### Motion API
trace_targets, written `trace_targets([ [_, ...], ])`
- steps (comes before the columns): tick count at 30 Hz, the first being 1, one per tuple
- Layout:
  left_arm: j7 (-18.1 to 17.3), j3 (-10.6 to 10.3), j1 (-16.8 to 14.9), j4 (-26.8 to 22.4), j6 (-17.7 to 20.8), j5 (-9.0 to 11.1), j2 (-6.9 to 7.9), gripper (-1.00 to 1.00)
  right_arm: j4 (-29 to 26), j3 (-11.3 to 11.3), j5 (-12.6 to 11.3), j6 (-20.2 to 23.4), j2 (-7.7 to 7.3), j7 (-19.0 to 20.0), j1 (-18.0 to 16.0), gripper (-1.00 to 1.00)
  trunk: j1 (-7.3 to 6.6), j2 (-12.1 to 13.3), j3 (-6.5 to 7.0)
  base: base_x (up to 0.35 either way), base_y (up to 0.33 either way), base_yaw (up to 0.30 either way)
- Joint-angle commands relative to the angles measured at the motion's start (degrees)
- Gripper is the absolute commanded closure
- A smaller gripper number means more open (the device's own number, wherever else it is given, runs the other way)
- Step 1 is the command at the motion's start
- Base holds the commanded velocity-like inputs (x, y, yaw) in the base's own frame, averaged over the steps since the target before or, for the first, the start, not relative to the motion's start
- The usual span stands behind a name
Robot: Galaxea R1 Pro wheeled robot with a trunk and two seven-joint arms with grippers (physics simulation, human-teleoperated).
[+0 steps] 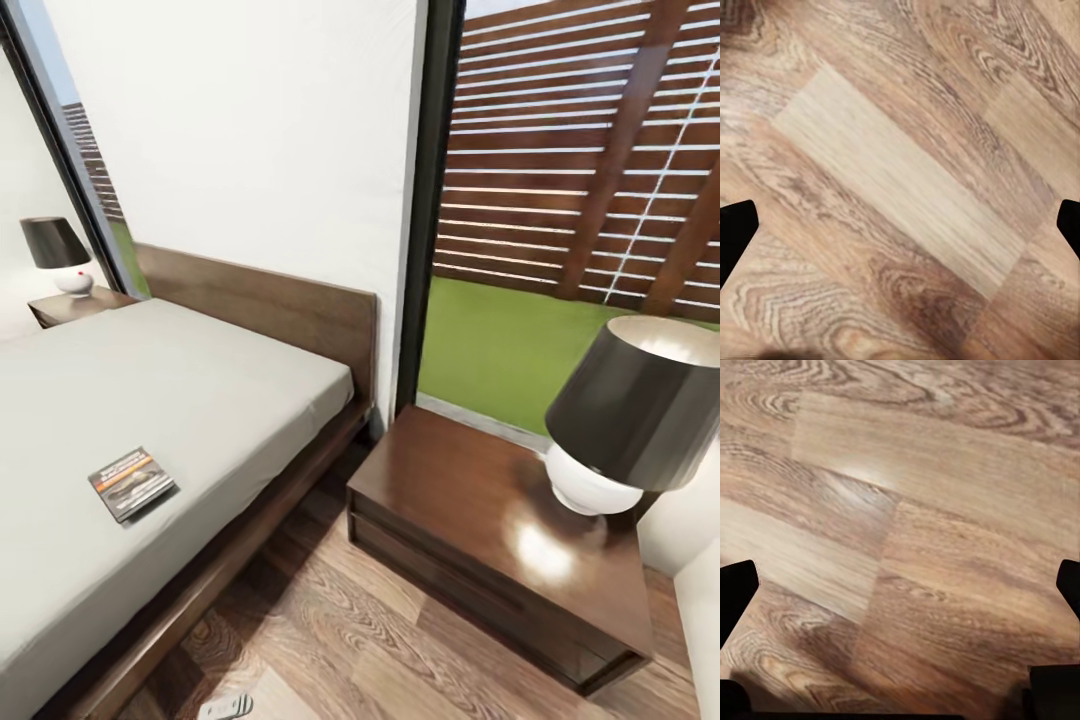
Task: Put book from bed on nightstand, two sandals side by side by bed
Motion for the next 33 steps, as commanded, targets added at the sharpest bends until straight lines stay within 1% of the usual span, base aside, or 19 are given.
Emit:
trace_targets([
  [1,-0.4,0.1,-0.1,0.1,0.0,0.6,0.01,-1.00,0.1,-0.3,0.1,-0.2,-0.02,0.2,0.0,-1.00,-0.01,0.0,-0.05,0.000,0.000,0.278],
  [22,-0.4,0.1,-0.1,0.1,0.0,0.6,-0.02,-1.00,0.0,-0.3,0.2,-0.2,0.00,0.2,0.0,-1.00,-0.01,0.0,-0.05,0.004,-0.002,0.282],
  [28,-0.4,0.1,-0.1,0.1,0.1,0.5,-0.05,-1.00,0.1,-0.3,0.4,-0.2,0.06,0.3,-0.1,-1.00,-0.01,0.0,-0.05,0.168,-0.155,0.259],
  [33,-0.4,0.1,-0.1,0.1,0.1,0.5,-0.05,-1.00,0.0,-0.3,0.4,-0.2,0.07,0.2,0.0,-1.00,-0.01,0.0,-0.05,0.221,-0.196,0.082],
])
